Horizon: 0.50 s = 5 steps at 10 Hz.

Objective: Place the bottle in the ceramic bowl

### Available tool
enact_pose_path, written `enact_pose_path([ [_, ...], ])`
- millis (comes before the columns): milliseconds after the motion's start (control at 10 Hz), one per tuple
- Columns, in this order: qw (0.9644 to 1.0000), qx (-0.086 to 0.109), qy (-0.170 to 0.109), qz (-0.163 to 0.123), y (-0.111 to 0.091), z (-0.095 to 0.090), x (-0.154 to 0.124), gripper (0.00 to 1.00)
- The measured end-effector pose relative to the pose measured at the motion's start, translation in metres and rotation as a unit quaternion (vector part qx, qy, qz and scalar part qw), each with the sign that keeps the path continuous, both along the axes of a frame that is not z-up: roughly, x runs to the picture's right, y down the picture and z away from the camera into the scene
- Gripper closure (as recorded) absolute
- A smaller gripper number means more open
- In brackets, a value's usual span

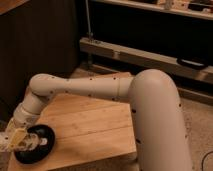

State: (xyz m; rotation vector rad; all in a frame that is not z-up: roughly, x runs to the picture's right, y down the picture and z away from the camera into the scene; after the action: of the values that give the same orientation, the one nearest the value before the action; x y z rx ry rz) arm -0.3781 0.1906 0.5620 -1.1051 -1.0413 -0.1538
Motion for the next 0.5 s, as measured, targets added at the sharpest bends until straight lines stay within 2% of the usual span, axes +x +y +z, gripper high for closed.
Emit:
enact_pose_path([
  [500, 0.9999, -0.005, 0.016, -0.002, 0.004, 0.014, 0.005, 0.91],
])
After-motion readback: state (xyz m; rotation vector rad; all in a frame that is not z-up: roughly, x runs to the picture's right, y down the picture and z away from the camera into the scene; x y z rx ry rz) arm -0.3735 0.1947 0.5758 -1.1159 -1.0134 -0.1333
